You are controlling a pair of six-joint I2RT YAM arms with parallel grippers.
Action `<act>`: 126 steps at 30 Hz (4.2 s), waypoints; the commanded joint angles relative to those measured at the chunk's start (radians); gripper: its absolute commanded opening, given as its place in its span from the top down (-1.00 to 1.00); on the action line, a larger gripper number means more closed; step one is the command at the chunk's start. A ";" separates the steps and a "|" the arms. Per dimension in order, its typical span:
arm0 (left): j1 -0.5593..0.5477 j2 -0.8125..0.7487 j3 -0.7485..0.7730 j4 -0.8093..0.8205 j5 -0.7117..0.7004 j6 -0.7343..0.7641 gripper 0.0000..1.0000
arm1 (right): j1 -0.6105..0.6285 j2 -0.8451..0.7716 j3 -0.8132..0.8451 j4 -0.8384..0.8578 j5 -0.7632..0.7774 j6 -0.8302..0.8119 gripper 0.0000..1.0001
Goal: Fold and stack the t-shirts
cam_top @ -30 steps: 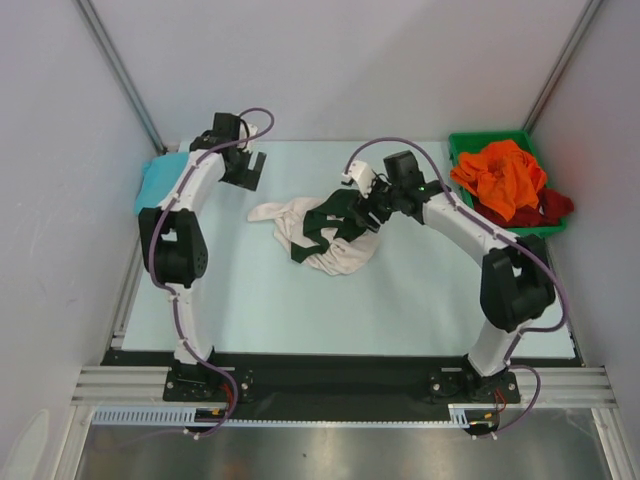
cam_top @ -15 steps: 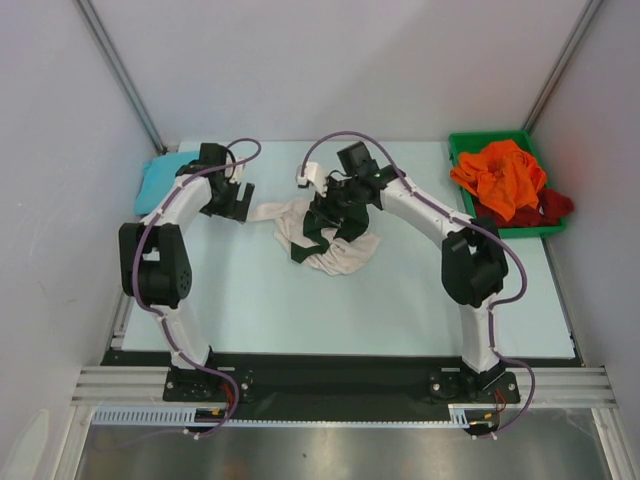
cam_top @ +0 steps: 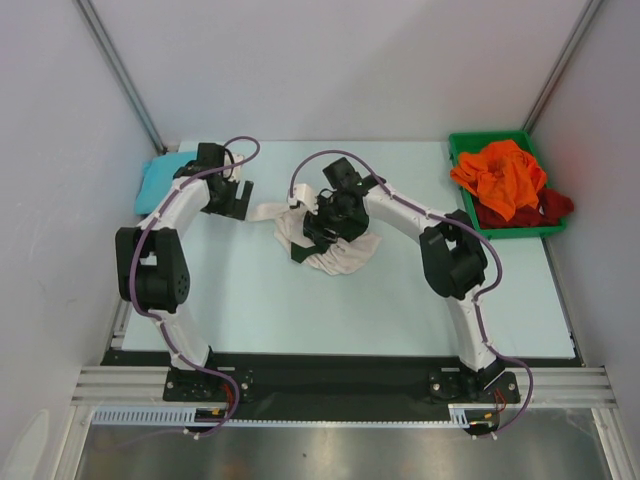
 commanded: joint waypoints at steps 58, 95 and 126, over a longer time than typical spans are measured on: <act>-0.230 0.292 0.134 0.013 0.508 0.094 -0.20 | -0.102 -0.301 0.396 0.414 0.469 -0.016 1.00; -0.224 -0.580 -0.282 0.305 0.057 0.286 0.46 | -0.330 -0.878 -0.362 0.258 0.412 0.280 1.00; -0.127 -0.377 -0.371 0.207 0.018 0.162 -0.43 | -0.349 -0.936 -0.877 -0.086 0.116 -0.201 -0.59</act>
